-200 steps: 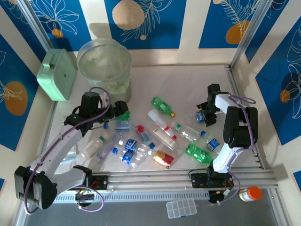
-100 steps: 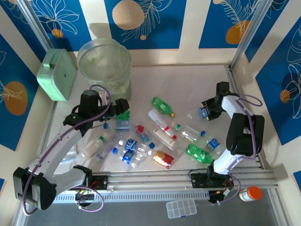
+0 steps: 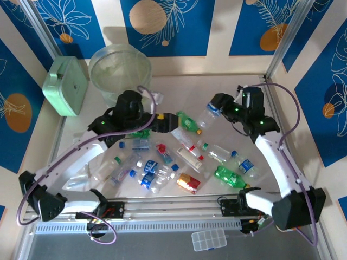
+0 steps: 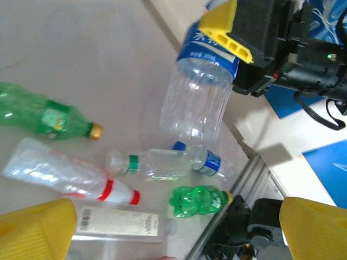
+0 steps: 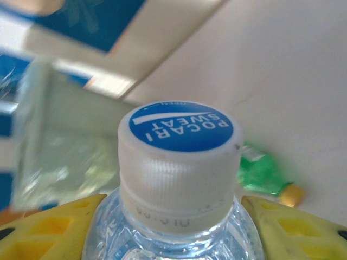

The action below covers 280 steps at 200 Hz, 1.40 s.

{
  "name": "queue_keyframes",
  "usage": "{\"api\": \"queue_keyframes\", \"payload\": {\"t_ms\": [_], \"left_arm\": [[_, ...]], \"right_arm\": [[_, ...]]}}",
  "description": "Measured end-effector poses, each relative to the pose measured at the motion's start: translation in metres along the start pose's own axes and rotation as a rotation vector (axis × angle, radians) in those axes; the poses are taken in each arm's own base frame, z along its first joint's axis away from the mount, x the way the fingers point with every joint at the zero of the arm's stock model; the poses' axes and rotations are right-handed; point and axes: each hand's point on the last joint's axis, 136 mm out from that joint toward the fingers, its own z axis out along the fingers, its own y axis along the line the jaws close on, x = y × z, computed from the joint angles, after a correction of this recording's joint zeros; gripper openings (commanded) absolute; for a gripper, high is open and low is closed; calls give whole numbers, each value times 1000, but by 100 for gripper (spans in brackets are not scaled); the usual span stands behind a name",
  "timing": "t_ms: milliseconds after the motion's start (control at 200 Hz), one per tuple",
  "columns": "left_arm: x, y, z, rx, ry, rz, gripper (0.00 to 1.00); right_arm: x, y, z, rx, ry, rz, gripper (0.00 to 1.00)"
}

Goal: Put the plastic bottles in the bin

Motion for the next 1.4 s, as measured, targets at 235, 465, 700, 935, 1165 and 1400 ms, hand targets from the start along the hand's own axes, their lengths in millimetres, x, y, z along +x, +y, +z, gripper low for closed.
{"api": "queue_keyframes", "payload": {"t_ms": [235, 465, 700, 935, 1165, 1400], "left_arm": [[1, -50, 17, 81, 58, 170, 99], [20, -64, 15, 183, 105, 205, 99], [26, -92, 3, 346, 106, 218, 99], [33, -113, 5, 494, 115, 150, 92], [37, -125, 4, 549, 130, 128, 73], [38, -126, 3, 555, 131, 138, 56]], "right_arm": [[31, 72, -42, -234, 33, -170, 54], [42, 97, -70, -357, 53, -213, 55], [59, 118, -81, -477, 130, -228, 55], [76, 128, -99, -592, 124, -256, 56], [87, 134, -106, -670, 132, -252, 56], [89, 139, -113, -700, 125, -265, 56]]}}
